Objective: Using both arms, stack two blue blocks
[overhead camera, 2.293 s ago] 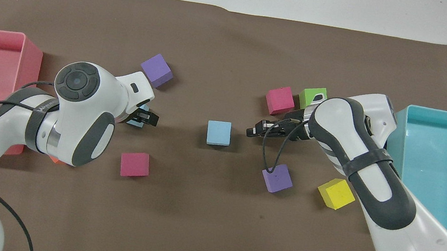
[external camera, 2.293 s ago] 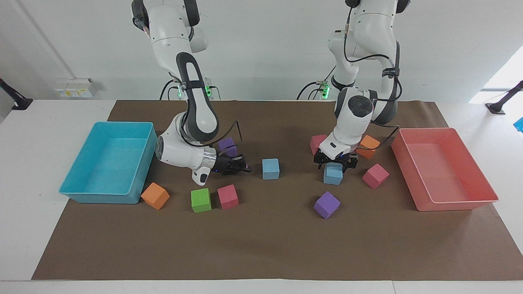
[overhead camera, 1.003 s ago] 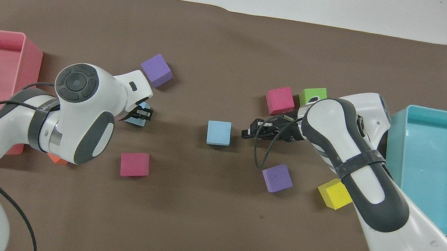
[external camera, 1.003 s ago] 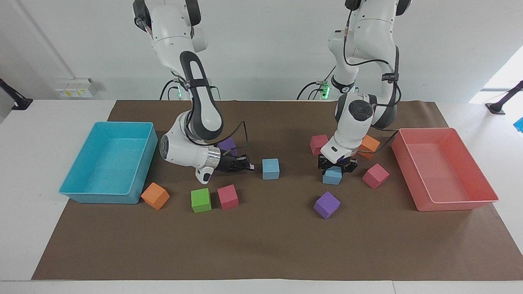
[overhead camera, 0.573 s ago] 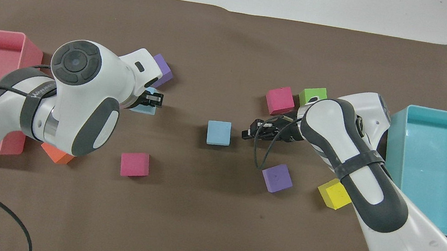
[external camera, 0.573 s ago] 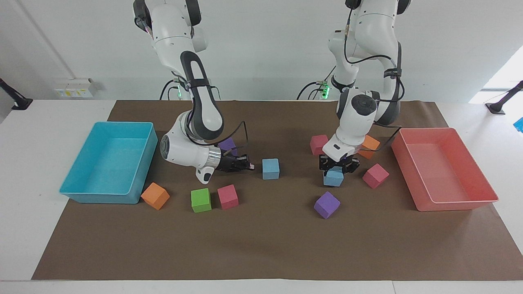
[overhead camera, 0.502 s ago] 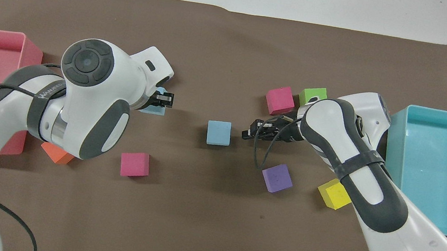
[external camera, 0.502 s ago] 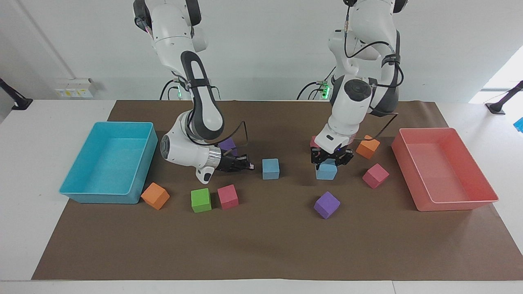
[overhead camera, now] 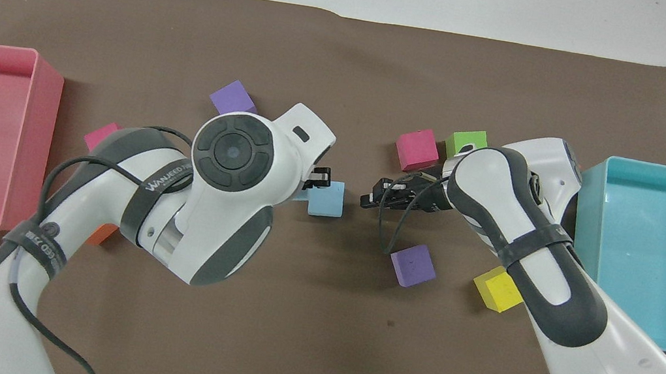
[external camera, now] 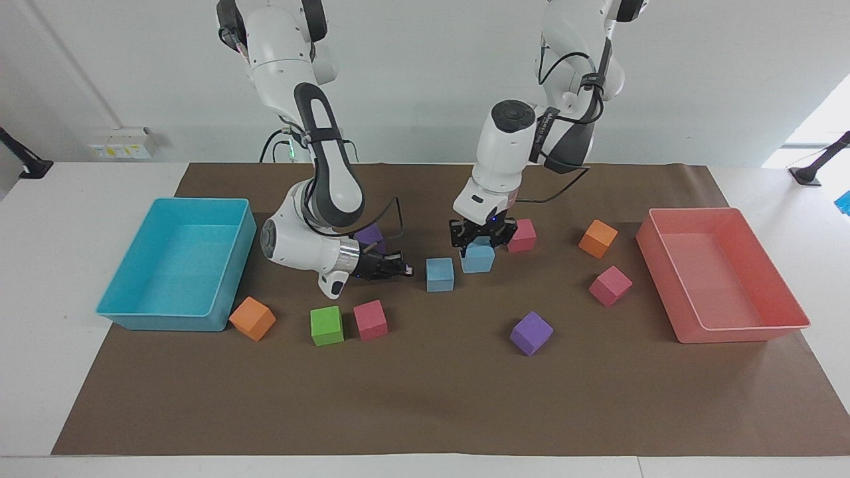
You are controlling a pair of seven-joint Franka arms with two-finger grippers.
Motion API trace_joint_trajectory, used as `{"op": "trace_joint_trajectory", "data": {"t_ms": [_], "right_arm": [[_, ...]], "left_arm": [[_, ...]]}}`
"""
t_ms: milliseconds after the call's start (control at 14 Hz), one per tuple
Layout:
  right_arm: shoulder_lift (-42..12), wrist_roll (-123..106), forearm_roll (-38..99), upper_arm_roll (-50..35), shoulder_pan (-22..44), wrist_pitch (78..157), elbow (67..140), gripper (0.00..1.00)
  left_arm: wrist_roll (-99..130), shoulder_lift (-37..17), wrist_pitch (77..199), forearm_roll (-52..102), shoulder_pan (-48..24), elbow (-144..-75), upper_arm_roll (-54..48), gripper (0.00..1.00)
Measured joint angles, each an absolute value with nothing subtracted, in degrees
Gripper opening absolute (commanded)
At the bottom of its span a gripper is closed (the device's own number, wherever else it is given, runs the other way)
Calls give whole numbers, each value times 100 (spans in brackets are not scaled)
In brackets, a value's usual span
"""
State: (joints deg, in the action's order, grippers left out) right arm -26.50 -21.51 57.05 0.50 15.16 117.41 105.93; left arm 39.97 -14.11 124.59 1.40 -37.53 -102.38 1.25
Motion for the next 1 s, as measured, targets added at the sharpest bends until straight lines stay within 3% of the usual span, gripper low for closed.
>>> {"op": "trace_joint_trajectory", "data": {"t_ms": [573,1003], "right_arm": [[-2650,-2150,5704,50,1522,11741,10593,0],[-2650,-2149,5703,51,1522,11741,10593,0]], "left_arm": [[4646,-2127,12445,364,-4233,-9571,108,13],[4650,-2189,12393,336,-4232,-9545,214,13]]}}
